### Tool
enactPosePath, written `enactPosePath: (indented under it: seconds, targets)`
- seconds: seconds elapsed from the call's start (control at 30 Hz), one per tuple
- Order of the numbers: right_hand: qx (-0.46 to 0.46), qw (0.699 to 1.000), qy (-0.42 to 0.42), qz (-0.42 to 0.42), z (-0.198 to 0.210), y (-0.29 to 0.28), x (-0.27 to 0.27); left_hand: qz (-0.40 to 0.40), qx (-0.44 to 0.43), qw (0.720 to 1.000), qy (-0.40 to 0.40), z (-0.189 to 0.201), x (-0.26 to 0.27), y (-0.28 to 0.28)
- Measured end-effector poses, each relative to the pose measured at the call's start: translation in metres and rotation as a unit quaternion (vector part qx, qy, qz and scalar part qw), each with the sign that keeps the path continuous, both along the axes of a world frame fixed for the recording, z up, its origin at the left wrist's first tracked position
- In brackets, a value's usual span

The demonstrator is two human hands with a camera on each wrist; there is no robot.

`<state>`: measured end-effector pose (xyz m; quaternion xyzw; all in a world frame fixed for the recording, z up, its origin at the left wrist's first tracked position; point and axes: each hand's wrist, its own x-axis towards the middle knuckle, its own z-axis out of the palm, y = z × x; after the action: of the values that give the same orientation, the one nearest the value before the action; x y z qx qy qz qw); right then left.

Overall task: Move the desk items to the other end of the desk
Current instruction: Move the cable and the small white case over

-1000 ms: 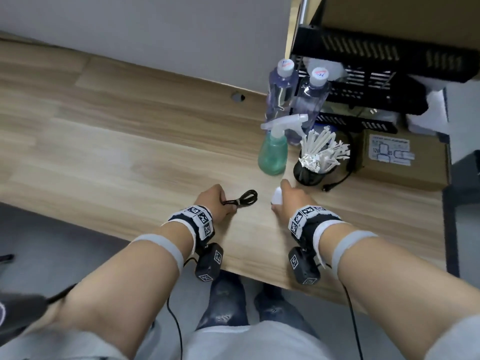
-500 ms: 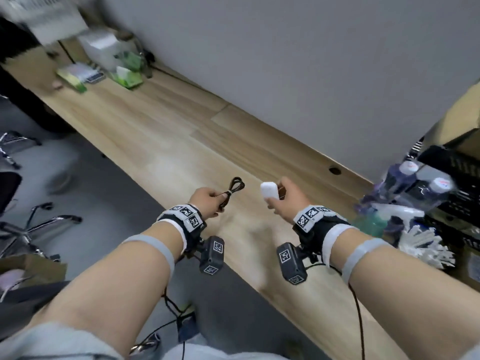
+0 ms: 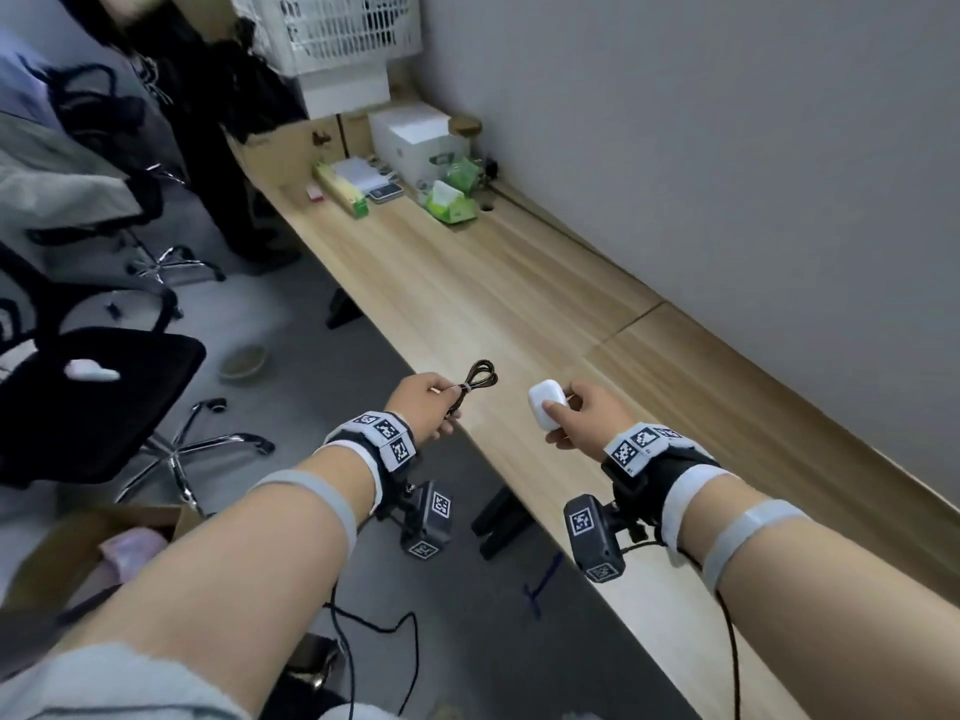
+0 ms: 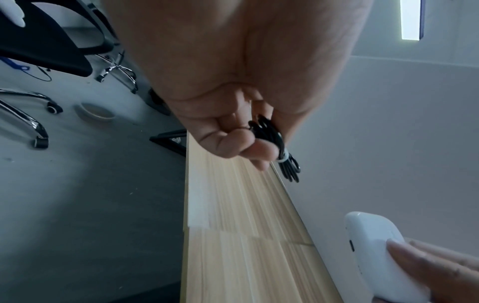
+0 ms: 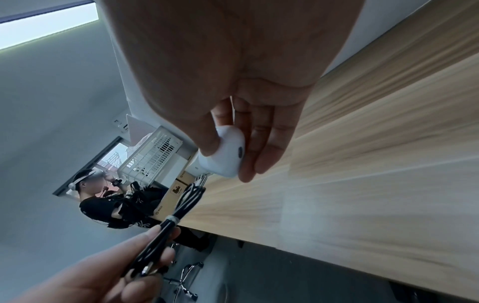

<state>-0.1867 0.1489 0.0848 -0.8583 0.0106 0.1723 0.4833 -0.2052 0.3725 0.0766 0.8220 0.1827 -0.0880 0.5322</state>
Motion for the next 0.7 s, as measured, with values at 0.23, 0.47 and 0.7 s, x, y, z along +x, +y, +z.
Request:
enactPosePath:
  seconds: [0.23, 0.47, 0.7]
  targets:
    - [-0.040, 0.999, -0.005, -0.004, -0.005, 0.066, 0.091, 0.058, -0.093, 0.994, -0.012, -0.004, 0.083, 0.079]
    - [-0.037, 0.999, 0.010, -0.010, -0.037, 0.135, 0.218, 0.108, -0.133, 0.985, 0.020, -0.009, 0.194, 0.151]
    - [-0.054, 0.998, 0.028, 0.035, -0.051, 0.209, 0.338, 0.166, -0.119, 0.978, 0.036, -0.003, 0.298, 0.228]
